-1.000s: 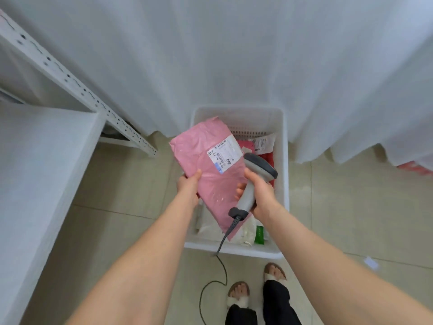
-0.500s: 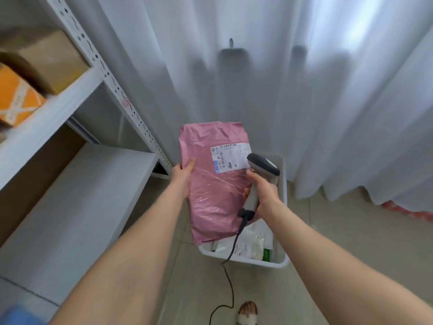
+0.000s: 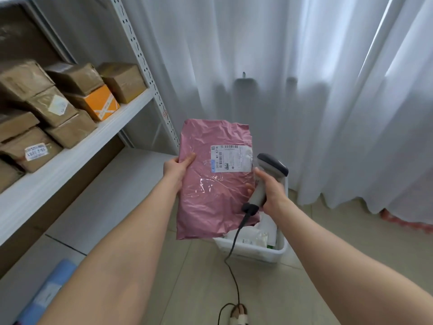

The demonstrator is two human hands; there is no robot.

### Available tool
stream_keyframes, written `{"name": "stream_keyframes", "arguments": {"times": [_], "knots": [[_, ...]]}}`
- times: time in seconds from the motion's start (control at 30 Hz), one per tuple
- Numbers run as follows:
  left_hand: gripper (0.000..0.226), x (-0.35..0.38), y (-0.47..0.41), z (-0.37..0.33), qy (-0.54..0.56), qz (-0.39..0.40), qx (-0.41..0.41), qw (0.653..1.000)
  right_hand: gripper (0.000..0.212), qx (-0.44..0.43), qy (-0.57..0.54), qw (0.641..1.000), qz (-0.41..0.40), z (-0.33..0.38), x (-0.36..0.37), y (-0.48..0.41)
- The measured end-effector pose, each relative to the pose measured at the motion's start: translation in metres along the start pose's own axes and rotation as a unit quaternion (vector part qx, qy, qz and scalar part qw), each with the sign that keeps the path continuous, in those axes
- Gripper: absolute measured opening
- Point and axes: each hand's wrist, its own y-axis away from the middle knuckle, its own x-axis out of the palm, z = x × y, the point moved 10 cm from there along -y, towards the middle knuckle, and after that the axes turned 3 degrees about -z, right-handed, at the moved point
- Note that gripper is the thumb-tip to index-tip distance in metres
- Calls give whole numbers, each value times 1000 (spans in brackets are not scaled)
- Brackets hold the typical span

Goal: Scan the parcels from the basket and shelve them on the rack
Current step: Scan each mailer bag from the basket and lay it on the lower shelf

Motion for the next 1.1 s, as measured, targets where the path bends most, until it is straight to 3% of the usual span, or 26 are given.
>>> {"name": "stream_keyframes", "arguments": {"times": [0.13,0.27,0.4,0.63,0.77,0.87,1.1], "knots": [[39,-22,23,-9,2,15,2,1000,35,20,6,999,28,-17,13,32],[57,-45,29,-7,-9,29,-27,999,27,33,-3,999,22,-35,23,49],[61,-61,32,-4,-37,58,-58,996,13,49,-10,999,12,-55,35,57],[37,-90,34,12,-121,151,-111,975,11,53,5,999,1,-87,55,64],[26,-106,18,12,-87,109,-64,988,7,35,20,999,-11,-94,67,67],[32,-114,6,12,-73,76,-37,994,14,-23,92,995,-29,-87,75,70],[45,-130,-10,22,-64,14,-32,997,9,-97,205,973,49,-79,116,90]]}}
